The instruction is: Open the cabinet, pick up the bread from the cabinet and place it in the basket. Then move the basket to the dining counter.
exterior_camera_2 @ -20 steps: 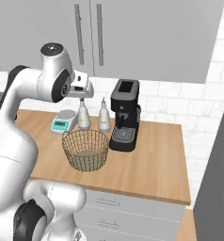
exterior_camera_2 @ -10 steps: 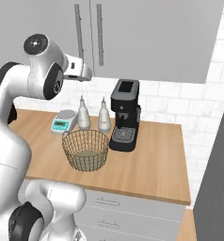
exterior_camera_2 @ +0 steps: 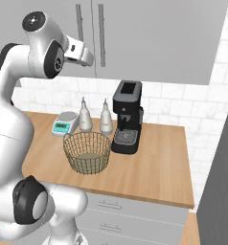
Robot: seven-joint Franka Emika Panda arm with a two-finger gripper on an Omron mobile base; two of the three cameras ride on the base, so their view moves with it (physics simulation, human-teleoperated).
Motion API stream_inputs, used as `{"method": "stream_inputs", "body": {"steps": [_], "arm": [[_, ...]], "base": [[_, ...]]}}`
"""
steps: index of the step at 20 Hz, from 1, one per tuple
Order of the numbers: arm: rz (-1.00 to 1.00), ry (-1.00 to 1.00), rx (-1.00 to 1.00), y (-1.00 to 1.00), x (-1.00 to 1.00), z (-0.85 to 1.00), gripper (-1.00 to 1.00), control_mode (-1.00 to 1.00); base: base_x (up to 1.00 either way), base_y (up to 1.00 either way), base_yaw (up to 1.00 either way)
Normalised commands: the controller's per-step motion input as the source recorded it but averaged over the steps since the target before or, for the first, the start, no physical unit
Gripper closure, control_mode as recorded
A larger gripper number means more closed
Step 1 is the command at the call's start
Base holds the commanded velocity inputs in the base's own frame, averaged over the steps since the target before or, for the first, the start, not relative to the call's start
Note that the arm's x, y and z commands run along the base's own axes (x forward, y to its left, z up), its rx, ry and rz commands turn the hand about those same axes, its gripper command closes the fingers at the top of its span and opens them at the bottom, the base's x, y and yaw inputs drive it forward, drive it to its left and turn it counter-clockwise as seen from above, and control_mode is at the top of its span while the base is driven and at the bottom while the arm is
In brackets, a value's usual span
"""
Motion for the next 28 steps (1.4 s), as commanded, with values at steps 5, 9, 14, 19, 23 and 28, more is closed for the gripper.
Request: {"method": "stream_inputs", "body": {"steps": [5,9,14,19,23,28], "arm": [[-0.01,-0.15,0.00,0.00,0.42,0.00,-1.00,-1.00],[0.00,-0.19,0.00,0.00,0.53,-0.05,-1.00,-1.00],[0.00,-0.05,0.00,0.00,0.54,-0.03,-1.00,-1.00],[0.00,0.00,0.00,0.00,0.57,-0.05,-1.00,-1.00],[0.00,0.00,0.00,0.00,0.53,-0.13,1.00,-1.00],[0.00,0.00,0.00,0.17,0.13,-0.07,1.00,-1.00]], "base": [[0.00,0.00,0.00],[0.00,0.00,0.00],[0.00,0.00,0.00],[0.00,0.00,0.00],[0.00,0.00,0.00],[0.00,0.00,0.00]]}}
